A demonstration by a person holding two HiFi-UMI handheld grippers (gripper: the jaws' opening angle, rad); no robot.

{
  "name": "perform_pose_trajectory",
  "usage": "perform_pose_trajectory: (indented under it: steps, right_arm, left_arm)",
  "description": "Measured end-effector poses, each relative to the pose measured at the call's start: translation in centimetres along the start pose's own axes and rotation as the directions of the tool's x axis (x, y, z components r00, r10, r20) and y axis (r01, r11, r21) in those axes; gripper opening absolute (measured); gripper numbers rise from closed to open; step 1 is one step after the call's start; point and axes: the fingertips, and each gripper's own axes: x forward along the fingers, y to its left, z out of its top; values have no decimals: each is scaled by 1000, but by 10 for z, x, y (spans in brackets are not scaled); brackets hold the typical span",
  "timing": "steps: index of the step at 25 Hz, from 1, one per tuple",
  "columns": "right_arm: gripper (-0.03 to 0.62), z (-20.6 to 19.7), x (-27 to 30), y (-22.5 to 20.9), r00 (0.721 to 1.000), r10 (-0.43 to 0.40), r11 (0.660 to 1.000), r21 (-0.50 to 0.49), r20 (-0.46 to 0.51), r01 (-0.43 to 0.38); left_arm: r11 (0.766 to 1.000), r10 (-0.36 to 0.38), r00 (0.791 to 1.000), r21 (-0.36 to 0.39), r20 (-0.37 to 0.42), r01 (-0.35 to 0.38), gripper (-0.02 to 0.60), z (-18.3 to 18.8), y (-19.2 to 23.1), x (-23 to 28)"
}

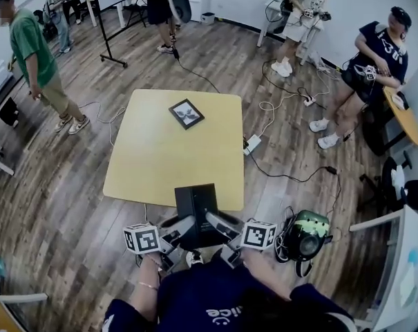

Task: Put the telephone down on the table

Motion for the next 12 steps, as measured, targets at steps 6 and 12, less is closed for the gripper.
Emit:
perform_pose_trajectory:
  steps: [6, 12]
  right_arm:
    - [198, 18, 4, -13, 999, -29, 1000, 3, 13, 29]
    - [197, 50, 19, -33, 999, 0, 1000, -3, -52, 0]
  left_arm:
    - [1000, -7, 1000, -16, 13, 7, 183, 13, 4, 16]
    - [1000, 26, 998, -14, 55, -26, 183, 38, 14, 41]
